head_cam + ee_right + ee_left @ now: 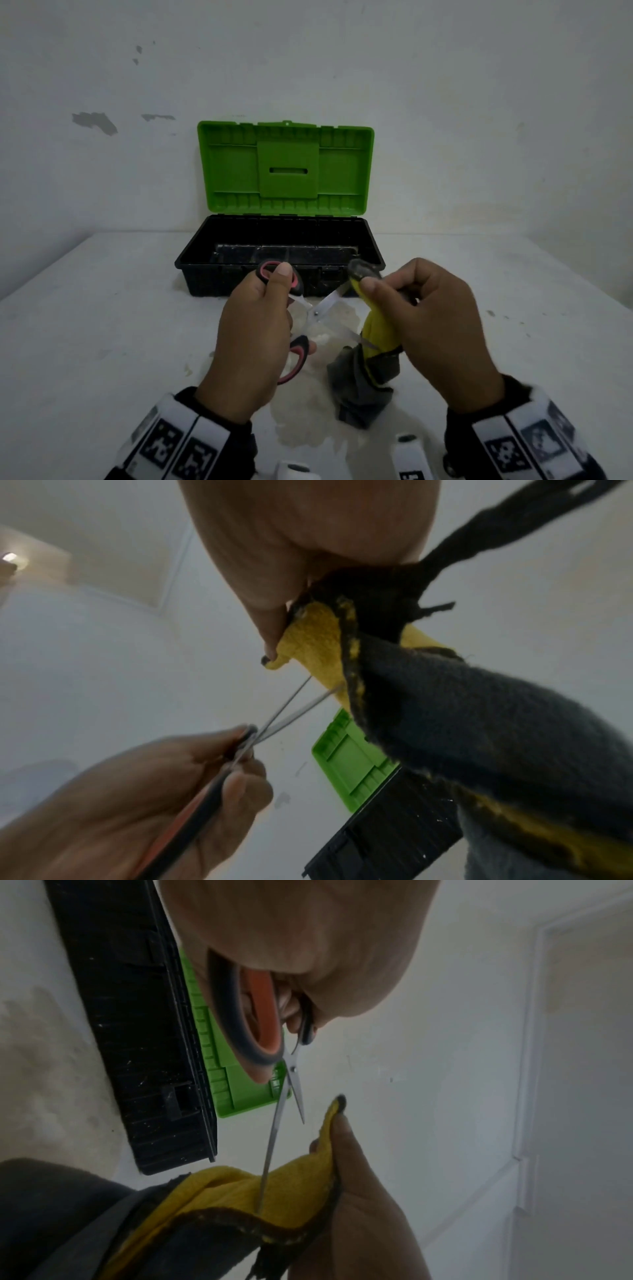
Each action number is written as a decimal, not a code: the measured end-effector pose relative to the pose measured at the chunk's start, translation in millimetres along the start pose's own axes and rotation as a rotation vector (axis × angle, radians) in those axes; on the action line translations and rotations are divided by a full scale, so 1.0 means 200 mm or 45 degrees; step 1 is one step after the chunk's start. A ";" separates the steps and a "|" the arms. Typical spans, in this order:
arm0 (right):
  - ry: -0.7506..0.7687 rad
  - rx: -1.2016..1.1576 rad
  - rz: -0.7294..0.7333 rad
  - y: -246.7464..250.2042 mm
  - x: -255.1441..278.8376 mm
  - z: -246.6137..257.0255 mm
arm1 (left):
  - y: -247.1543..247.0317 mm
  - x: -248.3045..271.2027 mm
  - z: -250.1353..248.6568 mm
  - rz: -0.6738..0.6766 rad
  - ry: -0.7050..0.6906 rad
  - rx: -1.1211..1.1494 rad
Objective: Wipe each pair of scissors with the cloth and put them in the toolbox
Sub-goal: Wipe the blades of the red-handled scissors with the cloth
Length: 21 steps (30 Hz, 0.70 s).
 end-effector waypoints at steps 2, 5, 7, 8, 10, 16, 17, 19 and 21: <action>0.078 0.079 0.069 -0.06 0.03 0.04 | -0.01 0.00 -0.01 -0.009 -0.047 -0.060; 0.167 0.115 0.149 -0.14 0.05 0.07 | -0.04 0.02 -0.03 -0.023 -0.131 -0.169; 0.173 0.136 0.161 -0.18 0.06 0.07 | -0.04 0.03 -0.05 -0.050 -0.192 -0.244; 0.159 0.137 0.162 -0.19 0.06 0.06 | -0.04 0.03 -0.05 -0.062 -0.214 -0.267; 0.120 0.141 0.174 -0.20 0.06 0.05 | -0.04 0.04 -0.05 -0.075 -0.239 -0.256; 0.037 0.106 0.163 -0.20 0.04 0.02 | -0.04 0.03 -0.02 -0.126 -0.192 -0.048; 0.036 0.104 0.158 -0.20 0.05 0.02 | -0.04 0.03 -0.01 -0.146 -0.183 -0.024; 0.041 0.113 0.152 -0.21 0.07 0.01 | -0.03 0.03 0.01 -0.177 -0.163 0.012; 0.068 0.150 0.133 -0.23 0.09 -0.01 | -0.03 0.02 0.03 -0.192 -0.146 0.002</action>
Point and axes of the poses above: each hand's wrist, its own x-axis away from the middle knuckle, its own y-axis out of the back of the hand, z = x × y, the point moved 5 cm from there along -x, towards the middle knuckle, and after that the axes turned 8 degrees about z, right-handed, at the moved point
